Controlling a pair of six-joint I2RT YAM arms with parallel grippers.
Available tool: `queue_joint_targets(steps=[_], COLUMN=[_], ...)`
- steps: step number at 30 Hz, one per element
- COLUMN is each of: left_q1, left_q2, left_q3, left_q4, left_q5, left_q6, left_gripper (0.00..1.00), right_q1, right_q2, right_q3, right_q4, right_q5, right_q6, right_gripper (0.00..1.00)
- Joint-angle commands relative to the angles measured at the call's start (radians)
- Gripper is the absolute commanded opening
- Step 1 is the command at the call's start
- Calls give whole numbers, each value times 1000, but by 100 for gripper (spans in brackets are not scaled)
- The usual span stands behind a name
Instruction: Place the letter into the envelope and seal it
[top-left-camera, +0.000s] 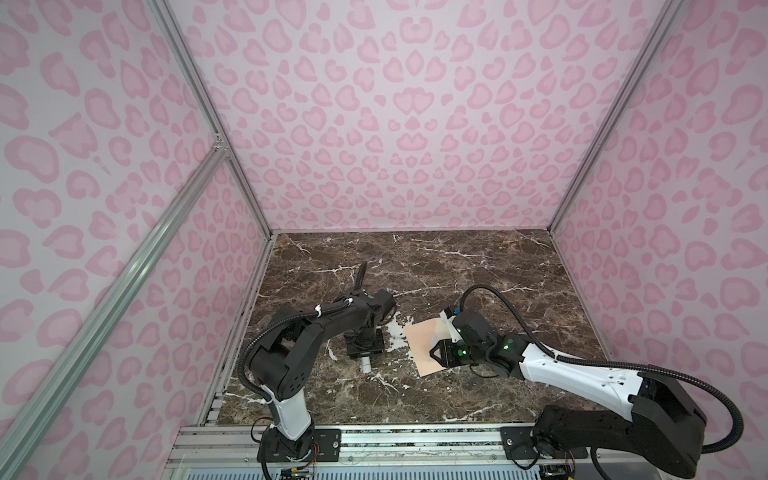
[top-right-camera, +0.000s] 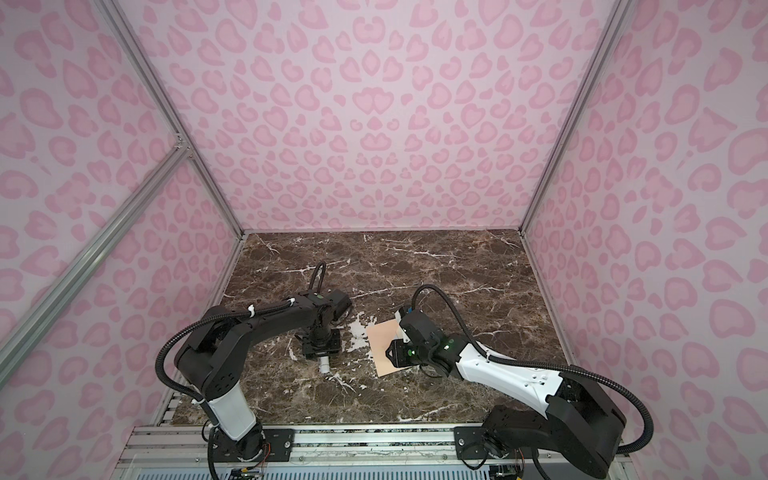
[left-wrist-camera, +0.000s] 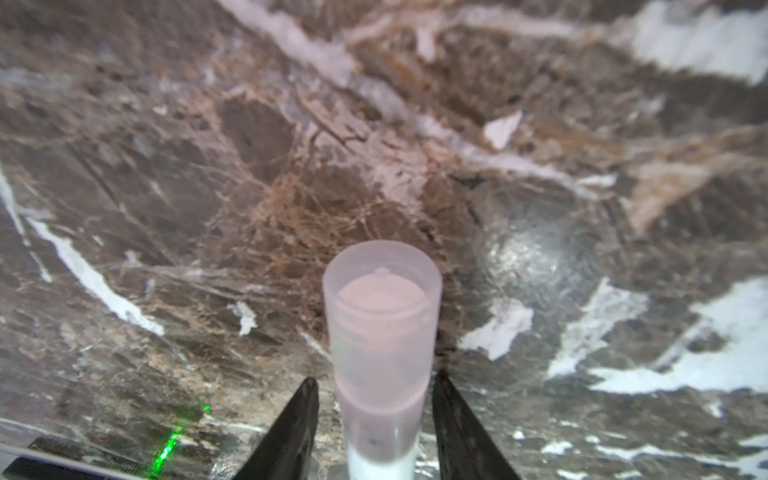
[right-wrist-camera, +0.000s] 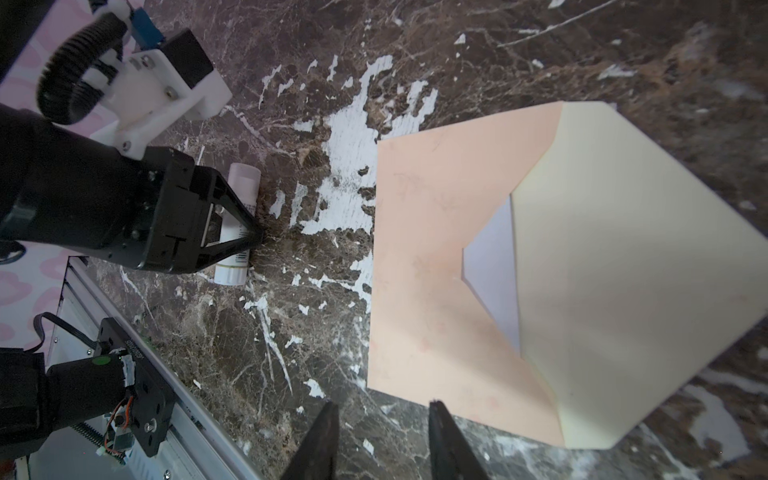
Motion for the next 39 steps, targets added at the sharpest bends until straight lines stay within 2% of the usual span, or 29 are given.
queue_joint_targets(steps=[1, 6, 26, 27, 34, 39], left_q1=[0, 9, 83, 83, 79, 52], left_q2=[11, 6, -15, -11, -14, -67], left_q3=[0, -4, -80, -80, -80, -57], left_q4=[24, 22, 73, 71, 80, 87], left_q5=[9, 18, 60, 57, 55, 59], left_q6=[10, 28, 128, 130, 137, 175], left_gripper=[45, 38, 38, 34, 26, 20], right_q1=[1, 1, 5, 4, 7, 8], right_q2=[-3, 3, 32, 32, 26, -6], right_q3=[1, 0, 34, 33, 28, 48], right_q4=[-18, -19, -48, -46, -45, -82], right_q5=[19, 22, 41, 41, 46, 57], right_q6=[-1, 1, 13, 17, 26, 29], right_gripper=[39, 39, 38, 38, 37, 37])
